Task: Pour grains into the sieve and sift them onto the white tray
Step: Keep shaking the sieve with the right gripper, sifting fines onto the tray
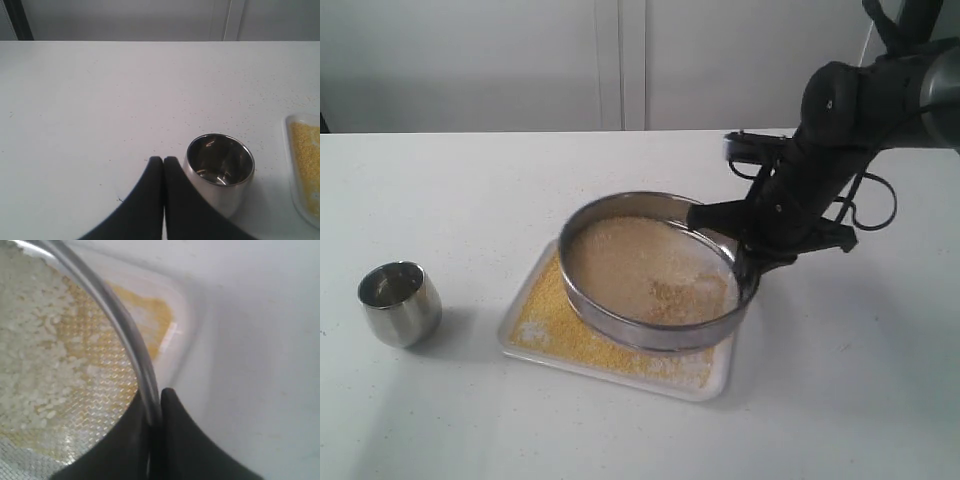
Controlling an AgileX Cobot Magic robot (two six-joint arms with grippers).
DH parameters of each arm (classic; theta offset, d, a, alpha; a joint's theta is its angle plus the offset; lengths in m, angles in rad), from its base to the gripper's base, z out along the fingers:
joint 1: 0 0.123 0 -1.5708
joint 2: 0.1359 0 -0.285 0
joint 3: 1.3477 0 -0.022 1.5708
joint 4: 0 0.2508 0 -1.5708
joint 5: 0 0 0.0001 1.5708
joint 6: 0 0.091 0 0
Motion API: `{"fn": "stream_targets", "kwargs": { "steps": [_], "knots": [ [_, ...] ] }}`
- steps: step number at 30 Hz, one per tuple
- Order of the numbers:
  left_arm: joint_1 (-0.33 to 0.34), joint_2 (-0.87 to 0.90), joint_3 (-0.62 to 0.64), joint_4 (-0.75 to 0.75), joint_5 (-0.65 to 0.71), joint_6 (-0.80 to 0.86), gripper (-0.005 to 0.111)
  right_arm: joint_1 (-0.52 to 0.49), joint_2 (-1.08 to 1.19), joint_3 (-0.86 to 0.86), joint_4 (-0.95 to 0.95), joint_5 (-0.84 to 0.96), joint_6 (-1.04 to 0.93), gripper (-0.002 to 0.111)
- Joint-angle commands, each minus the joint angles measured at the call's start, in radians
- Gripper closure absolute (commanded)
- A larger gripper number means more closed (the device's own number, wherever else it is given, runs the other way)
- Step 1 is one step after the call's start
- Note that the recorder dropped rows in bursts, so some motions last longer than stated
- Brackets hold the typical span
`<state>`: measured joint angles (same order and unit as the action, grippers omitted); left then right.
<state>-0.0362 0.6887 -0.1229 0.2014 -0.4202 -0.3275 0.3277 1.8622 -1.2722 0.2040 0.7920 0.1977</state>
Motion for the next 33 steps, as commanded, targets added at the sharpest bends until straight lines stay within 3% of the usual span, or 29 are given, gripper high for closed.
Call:
{"fn": "stream_targets", "kwargs": {
  "steps": [1, 3, 6, 9, 12, 15, 18, 20, 22, 24, 25, 27, 29, 31, 32, 33],
  "knots": [
    [0.002, -0.009, 0.007, 0.002, -0.005, -0.005, 0.107, -0.035, -0.003, 0.006, -0.058, -0.151, 0.178, 0.108],
    [0.002, -0.009, 0.007, 0.002, -0.005, -0.005, 0.107, -0.019, 0.007, -0.001, 0.06, -0.185, 0.103, 0.108],
    [0.002, -0.009, 0.007, 0.002, -0.005, -0.005, 0.107, -0.009, 0.012, -0.02, 0.105, -0.027, -0.098, 0.108],
    [0.002, -0.009, 0.007, 0.002, -0.005, -0.005, 0.107, -0.021, -0.002, -0.001, -0.067, 0.017, 0.017, 0.108],
    [0.002, -0.009, 0.007, 0.002, -0.005, -0.005, 0.107, -0.027, -0.001, 0.006, -0.099, -0.115, 0.154, 0.108],
    [0.002, -0.009, 0.007, 0.002, -0.005, -0.005, 0.107, 0.001, 0.012, -0.006, 0.094, -0.2, 0.039, 0.108],
    [0.002, -0.009, 0.007, 0.002, -0.005, -0.005, 0.107, 0.01, 0.007, -0.024, 0.064, -0.05, -0.066, 0.108],
    [0.002, -0.009, 0.007, 0.002, -0.005, -0.005, 0.107, -0.003, -0.016, 0.006, -0.119, -0.012, 0.069, 0.108],
    [0.002, -0.009, 0.007, 0.002, -0.005, -0.005, 0.107, -0.011, -0.009, 0.016, -0.126, -0.159, 0.195, 0.108],
    [0.002, -0.009, 0.007, 0.002, -0.005, -0.005, 0.107, 0.018, 0.016, -0.009, 0.104, -0.185, 0.024, 0.108],
    [0.002, -0.009, 0.007, 0.002, -0.005, -0.005, 0.107, 0.029, 0.021, -0.03, 0.118, -0.058, -0.117, 0.108],
    [0.002, -0.009, 0.007, 0.002, -0.005, -0.005, 0.107, 0.02, 0.001, -0.02, -0.065, 0.042, -0.026, 0.108],
    [0.002, -0.009, 0.007, 0.002, -0.005, -0.005, 0.107, 0.009, -0.004, -0.012, -0.184, -0.077, 0.219, 0.108],
    [0.002, -0.009, 0.007, 0.002, -0.005, -0.005, 0.107, 0.023, 0.008, -0.014, -0.03, -0.203, 0.185, 0.108],
    [0.002, -0.009, 0.007, 0.002, -0.005, -0.005, 0.107, 0.042, 0.014, -0.033, 0.104, -0.181, 0.042, 0.108],
    [0.002, -0.009, 0.007, 0.002, -0.005, -0.005, 0.107, 0.048, 0.012, -0.038, 0.12, -0.133, -0.021, 0.108]
  ]
}}
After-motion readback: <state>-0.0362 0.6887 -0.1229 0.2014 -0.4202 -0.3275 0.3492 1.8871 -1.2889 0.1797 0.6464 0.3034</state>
